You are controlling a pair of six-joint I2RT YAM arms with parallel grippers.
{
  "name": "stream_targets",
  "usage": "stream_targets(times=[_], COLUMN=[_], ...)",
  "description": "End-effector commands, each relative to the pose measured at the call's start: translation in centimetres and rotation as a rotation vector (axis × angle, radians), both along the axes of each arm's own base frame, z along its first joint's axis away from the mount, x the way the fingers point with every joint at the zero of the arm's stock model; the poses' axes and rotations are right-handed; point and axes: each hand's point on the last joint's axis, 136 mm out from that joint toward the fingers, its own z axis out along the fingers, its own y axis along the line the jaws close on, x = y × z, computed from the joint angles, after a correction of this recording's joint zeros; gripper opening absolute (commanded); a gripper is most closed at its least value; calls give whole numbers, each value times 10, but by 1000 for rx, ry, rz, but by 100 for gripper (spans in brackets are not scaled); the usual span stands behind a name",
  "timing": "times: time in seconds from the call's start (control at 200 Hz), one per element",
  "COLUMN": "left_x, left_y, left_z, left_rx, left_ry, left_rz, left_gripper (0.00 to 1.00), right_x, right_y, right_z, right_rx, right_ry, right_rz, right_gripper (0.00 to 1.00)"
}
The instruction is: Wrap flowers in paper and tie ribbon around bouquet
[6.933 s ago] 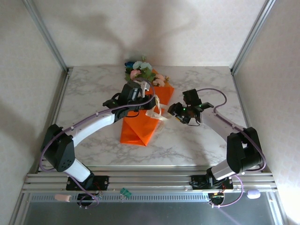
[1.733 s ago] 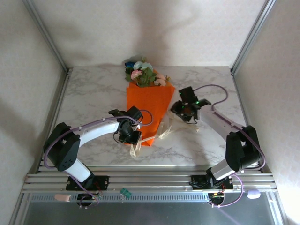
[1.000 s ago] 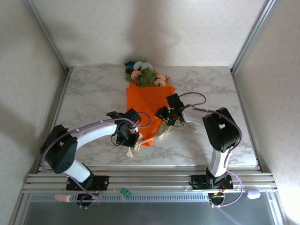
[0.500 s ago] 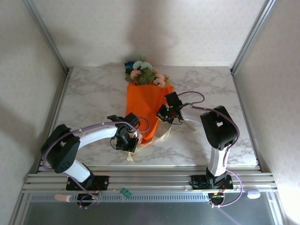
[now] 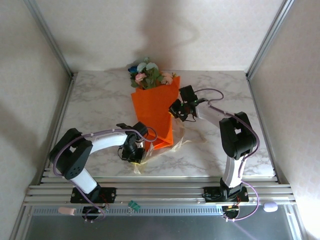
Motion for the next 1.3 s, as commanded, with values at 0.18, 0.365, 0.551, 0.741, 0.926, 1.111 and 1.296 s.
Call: stream_targets(times=[0.18,0.365,0.551,0.741,0.926,1.111,1.296], left_x=[69,123,180,193,195,176,200], left_y=[80,103,110,121,141,131,134], left_z=[-10,-12,-1,11,43,-4,-21], left_rx=[172,201,225,300,338,321,319], left_ry=[-137,-197,-270,-311,-435,-288,-272], left_rz=[431,564,617,625,731,712,745], left_gripper=[0,0,0,0,0,0,10], right_x=[-3,-11,-15,-17,-31,-37,-48], right_y=[-14,-27,-42,-46,-54,-54,-57], right_z=[11,10,7,6,-6,-15,-33], right_rx=[16,-18,-40,-35,-57,-64,-93], right_ry=[62,78,90,109,145,173,208], right_rz=[-40,-62,-80,-76,-88,-77,-37], right_gripper=[0,0,0,0,0,0,1])
